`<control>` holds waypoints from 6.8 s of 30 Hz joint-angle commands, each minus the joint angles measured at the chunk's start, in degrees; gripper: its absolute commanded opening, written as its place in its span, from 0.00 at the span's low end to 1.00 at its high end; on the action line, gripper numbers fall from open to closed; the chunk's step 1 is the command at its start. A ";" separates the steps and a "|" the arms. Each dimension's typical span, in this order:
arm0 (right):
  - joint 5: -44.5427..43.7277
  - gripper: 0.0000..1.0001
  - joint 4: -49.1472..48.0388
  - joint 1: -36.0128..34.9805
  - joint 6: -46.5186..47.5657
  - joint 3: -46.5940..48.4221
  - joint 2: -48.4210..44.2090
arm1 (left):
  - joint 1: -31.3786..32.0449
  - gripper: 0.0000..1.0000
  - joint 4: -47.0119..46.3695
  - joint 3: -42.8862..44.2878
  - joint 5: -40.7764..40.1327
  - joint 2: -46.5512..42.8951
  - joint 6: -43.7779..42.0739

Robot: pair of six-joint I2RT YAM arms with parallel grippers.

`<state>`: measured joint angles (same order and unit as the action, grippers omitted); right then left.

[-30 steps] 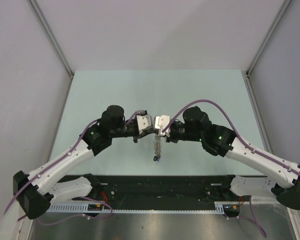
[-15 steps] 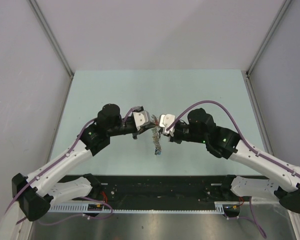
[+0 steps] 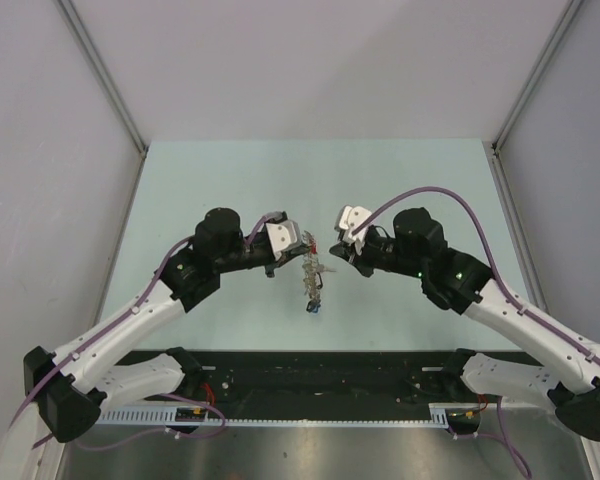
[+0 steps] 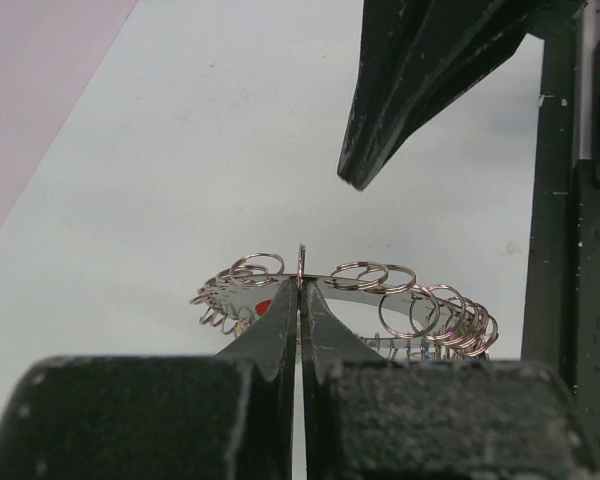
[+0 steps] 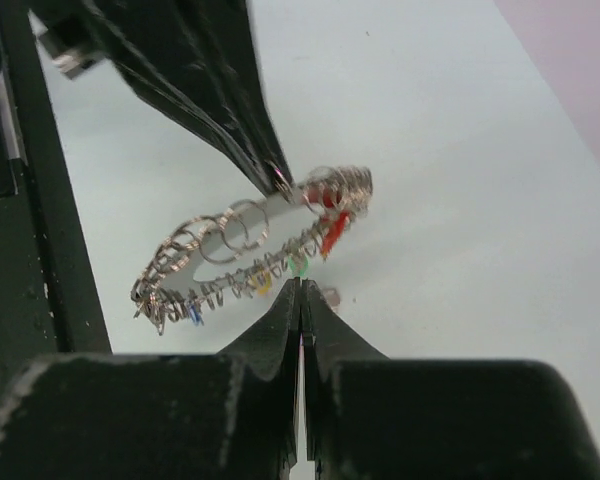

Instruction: Put the keys on the keyring

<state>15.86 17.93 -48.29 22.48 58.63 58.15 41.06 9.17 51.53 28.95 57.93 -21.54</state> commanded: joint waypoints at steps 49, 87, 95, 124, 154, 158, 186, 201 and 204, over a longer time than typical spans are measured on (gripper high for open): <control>-28.69 0.08 -6.16 -2.68 -42.00 5.44 47.32 | -3.35 0.00 -7.41 -19.62 -49.25 -30.42 7.65; -25.43 0.31 9.23 4.08 -42.08 -7.39 28.43 | -3.44 0.00 -7.32 -19.89 -47.93 -31.30 7.04; -23.95 0.34 6.33 3.73 -46.11 -7.30 23.68 | -3.44 0.01 -7.41 -19.89 -47.93 -31.21 7.04; -17.35 0.51 -10.29 6.36 -76.89 -19.26 27.98 | -3.53 0.00 -7.94 -20.24 -47.67 -31.74 7.30; -35.18 0.36 0.08 8.40 -57.03 -2.21 33.95 | -3.44 0.00 -7.94 -20.50 -47.32 -32.62 7.47; -36.78 0.36 2.37 7.95 -52.91 0.08 36.24 | -3.44 0.00 -8.03 -20.59 -47.23 -32.79 7.39; -8.47 0.38 37.41 14.99 16.63 26.26 50.82 | -3.53 0.01 -8.47 -20.94 -48.02 -32.36 6.86; -15.86 0.40 47.28 8.31 18.92 41.04 65.33 | -3.53 0.01 -8.81 -21.29 -47.76 -31.83 6.86; -15.86 0.40 47.02 7.60 19.53 40.60 65.34 | -3.53 0.01 -8.64 -21.12 -47.50 -31.92 6.95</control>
<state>1.76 62.24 -40.14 40.53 97.41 123.07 37.95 6.48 29.76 -18.81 26.52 -14.98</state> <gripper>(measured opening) 0.394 0.013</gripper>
